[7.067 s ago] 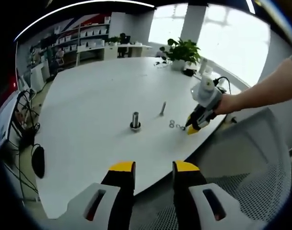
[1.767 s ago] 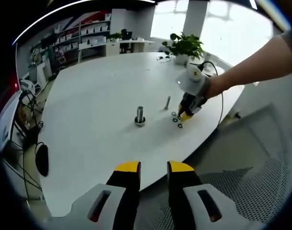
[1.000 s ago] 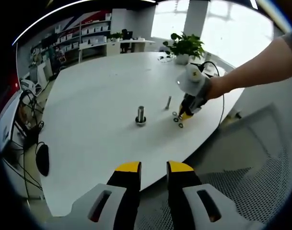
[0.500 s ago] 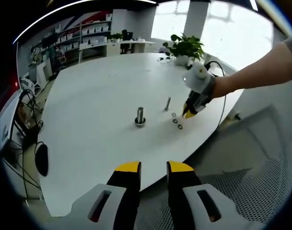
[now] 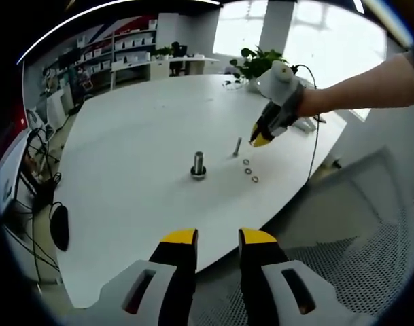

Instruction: Place the washer onto the threaded stud by aligning its center hole with the stud, sliding it down to the base, and recovering from edge contact or off-axis alignment until the washer reaches the visible bottom stop.

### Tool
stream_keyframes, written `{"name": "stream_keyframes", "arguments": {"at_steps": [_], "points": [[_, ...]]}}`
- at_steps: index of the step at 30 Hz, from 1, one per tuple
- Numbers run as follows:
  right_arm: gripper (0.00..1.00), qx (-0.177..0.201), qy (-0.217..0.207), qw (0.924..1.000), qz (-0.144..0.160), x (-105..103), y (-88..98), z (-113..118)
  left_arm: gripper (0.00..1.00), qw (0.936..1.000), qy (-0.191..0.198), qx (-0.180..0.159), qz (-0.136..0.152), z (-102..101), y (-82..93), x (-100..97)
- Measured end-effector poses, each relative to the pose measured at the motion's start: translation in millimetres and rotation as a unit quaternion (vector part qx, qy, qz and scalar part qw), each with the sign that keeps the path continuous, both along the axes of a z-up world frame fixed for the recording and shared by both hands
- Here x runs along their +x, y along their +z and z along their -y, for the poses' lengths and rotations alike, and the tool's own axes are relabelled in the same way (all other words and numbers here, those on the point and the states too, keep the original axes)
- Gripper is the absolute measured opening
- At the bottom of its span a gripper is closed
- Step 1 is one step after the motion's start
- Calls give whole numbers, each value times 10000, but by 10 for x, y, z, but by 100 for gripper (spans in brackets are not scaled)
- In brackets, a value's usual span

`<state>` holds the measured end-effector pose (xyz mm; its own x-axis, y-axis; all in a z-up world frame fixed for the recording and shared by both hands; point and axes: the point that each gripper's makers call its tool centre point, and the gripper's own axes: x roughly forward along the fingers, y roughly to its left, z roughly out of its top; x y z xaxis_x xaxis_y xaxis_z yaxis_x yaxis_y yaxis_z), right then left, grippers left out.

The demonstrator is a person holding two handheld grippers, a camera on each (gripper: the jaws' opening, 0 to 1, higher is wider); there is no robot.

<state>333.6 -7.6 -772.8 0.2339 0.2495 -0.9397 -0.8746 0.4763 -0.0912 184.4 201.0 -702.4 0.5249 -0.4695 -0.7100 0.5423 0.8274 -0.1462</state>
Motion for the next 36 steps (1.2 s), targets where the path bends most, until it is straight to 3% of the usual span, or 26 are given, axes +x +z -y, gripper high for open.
{"name": "stream_keyframes", "arguments": {"at_steps": [9,36], "points": [[13,-171,214,9994,196,149,69,-51,22,10000,13,24,-9,-11,-5,-3],[14,-431,378,9983,-55,260,-214,-75,22,10000,35,46,-50,-22,-25,-7]]}}
